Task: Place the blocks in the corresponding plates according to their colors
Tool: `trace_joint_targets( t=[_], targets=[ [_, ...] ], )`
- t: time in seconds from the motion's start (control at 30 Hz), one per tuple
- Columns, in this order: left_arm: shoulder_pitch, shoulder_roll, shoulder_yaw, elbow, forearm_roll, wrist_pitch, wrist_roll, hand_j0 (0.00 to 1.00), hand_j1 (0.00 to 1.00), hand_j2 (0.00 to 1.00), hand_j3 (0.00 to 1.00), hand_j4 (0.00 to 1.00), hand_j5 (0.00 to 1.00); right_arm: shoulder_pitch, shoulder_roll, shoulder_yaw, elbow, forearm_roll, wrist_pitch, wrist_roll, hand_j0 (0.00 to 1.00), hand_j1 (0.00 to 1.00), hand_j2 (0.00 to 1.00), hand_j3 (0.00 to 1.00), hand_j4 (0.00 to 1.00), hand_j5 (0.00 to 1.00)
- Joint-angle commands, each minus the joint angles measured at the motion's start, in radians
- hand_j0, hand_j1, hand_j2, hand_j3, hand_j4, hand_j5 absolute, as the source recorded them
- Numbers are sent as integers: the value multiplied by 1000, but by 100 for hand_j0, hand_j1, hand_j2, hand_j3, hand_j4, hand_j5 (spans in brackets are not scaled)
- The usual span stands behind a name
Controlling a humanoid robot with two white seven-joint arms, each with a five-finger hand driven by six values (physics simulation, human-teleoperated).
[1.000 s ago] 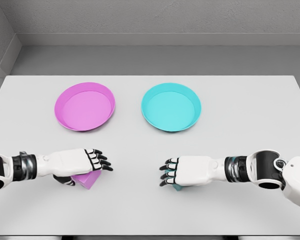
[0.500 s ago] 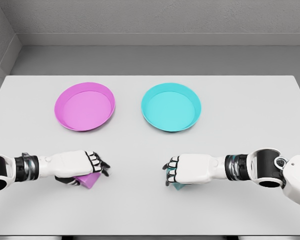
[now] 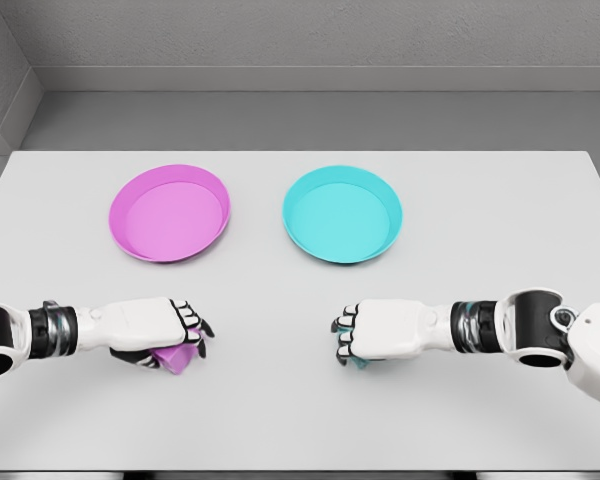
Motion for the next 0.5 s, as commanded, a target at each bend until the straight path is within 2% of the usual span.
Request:
trace_joint_targets(
  t=[0.0, 0.47],
  targets=[
    [-3, 2, 2, -1, 7, 2, -1, 65, 65, 65, 65, 65, 65, -2, -1, -1, 0, -7, 2, -1, 57, 57, 57, 57, 57, 57],
    [-66, 7, 5, 4, 10, 2, -1, 66, 66, 66, 66, 66, 66, -17, -6, -24, 6, -8, 2, -2, 56, 56, 56, 56, 56, 56]
  ],
)
